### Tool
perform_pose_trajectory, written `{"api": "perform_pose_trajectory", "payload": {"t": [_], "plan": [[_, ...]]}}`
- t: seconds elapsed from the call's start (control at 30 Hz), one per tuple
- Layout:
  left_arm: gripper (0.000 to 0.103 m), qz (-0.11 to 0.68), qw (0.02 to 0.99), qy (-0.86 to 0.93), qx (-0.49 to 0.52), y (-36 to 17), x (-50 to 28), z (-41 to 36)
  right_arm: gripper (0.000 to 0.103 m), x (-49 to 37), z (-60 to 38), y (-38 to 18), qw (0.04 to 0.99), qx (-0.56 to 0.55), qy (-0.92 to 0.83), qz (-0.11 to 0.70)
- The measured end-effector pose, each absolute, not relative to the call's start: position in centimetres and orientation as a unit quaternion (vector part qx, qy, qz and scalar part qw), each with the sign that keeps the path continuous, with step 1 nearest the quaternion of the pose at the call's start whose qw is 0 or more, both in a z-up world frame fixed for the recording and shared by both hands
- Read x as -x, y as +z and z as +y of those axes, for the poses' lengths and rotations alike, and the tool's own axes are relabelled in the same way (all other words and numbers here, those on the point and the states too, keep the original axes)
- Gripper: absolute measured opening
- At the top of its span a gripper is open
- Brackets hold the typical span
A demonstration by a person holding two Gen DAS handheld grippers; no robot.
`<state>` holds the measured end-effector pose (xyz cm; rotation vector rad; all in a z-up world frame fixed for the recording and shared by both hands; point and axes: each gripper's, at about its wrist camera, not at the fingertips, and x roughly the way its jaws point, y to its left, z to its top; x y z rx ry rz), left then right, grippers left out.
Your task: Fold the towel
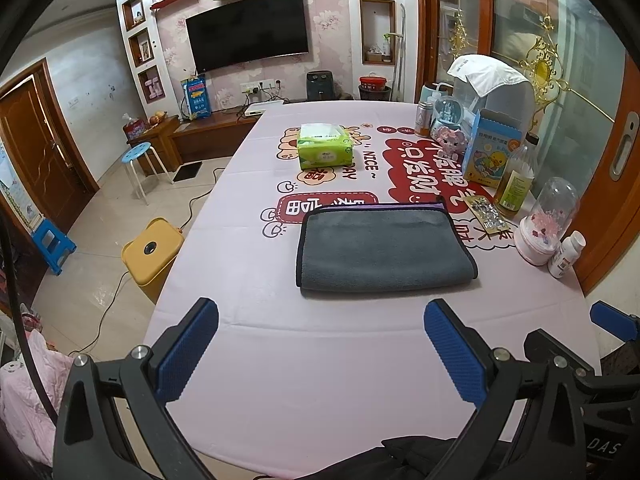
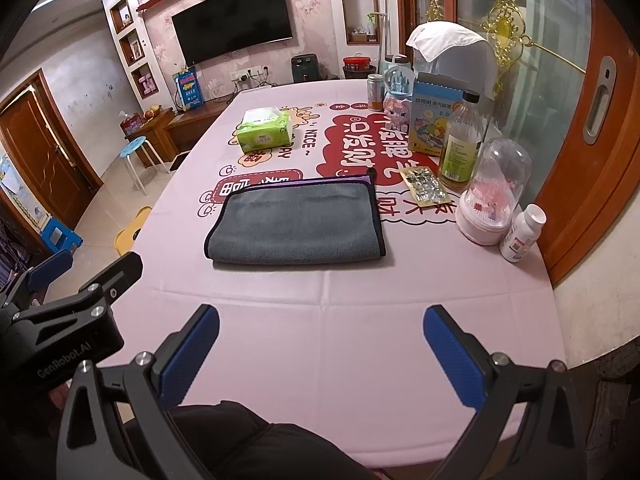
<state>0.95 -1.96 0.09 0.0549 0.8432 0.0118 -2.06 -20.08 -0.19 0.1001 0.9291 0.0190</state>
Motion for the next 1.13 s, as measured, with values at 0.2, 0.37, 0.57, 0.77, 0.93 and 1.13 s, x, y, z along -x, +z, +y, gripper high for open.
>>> {"api": "perform_pose_trajectory", "payload": {"t": [0.2, 0.37, 0.57, 0.77, 0.93, 1.13], "plan": [[0.102, 0.41, 0.912, 0.005, -0.027, 0.1, -0.96, -1.97, 0.102, 2.07, -20.08, -0.18, 0.893, -0.048, 0.009, 0.448], [0.102, 0.41, 0.912, 0.005, -0.027, 0.02, -1.02, -2.02, 0.102, 2.03, -20.01, -0.11, 0.892, -0.048, 0.009, 0.448], [0.102, 0.41, 0.912, 0.005, -0.027, 0.06, -1.0, -2.03, 0.102, 2.02, -19.98, -0.08, 0.892, -0.048, 0.009, 0.449], [0.102, 0.41, 0.912, 0.005, -0.027, 0.07, -1.01, -2.03, 0.102, 2.0, -19.94, -0.04, 0.892, -0.048, 0.009, 0.449], [0.102, 0.41, 0.912, 0.005, -0.027, 0.07, -1.02, -2.05, 0.102, 1.98, -19.89, -0.01, 0.892, -0.048, 0.008, 0.449], [0.102, 0.41, 0.912, 0.005, -0.027, 0.08, -1.01, -2.08, 0.102, 1.96, -19.9, 0.03, 0.892, -0.048, 0.008, 0.45]]}}
